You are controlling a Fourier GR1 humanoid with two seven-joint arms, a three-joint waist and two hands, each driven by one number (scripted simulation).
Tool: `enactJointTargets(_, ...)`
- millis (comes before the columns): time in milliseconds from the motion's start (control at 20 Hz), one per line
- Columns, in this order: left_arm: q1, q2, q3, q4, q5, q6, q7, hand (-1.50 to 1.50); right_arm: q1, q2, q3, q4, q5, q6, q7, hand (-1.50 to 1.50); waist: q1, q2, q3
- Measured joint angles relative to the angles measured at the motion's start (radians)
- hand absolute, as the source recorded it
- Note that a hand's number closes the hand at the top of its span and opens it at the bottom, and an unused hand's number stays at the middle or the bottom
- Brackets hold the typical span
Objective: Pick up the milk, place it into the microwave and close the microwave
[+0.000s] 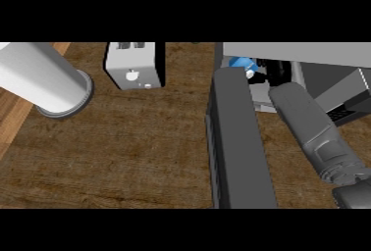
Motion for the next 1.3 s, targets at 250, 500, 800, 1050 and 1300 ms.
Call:
enactJointTargets(250,-0.024,0.008,-0.01,0.03,-0.013,-0.007,-0.005,-1.5,0.002,-0.027,0.016,0.036,0.034,-0.074,-0.021,1.5,0.015,0.012,0.0)
enactJointTargets(500,-0.05,0.022,-0.01,0.057,-0.02,-0.007,-0.007,-1.5,-0.003,-0.052,0.028,0.09,0.06,-0.16,0.038,-1.5,0.027,0.019,0.0)
enactJointTargets(800,-0.08,0.038,-0.011,0.066,-0.054,0.002,-0.01,-1.5,0.008,-0.077,0.057,0.124,0.098,-0.254,0.124,-1.5,0.037,0.028,0.002)
enactJointTargets(1050,-0.096,0.044,-0.026,0.082,-0.078,-0.002,-0.008,-1.5,0.002,-0.059,0.063,0.105,0.105,-0.22,0.082,-1.5,0.037,0.027,0.004)
enactJointTargets(1300,-0.099,0.047,-0.056,0.096,-0.096,-0.033,-0.016,-1.5,-0.005,-0.045,0.054,0.09,0.096,-0.153,0.036,-1.5,0.039,0.024,0.004)
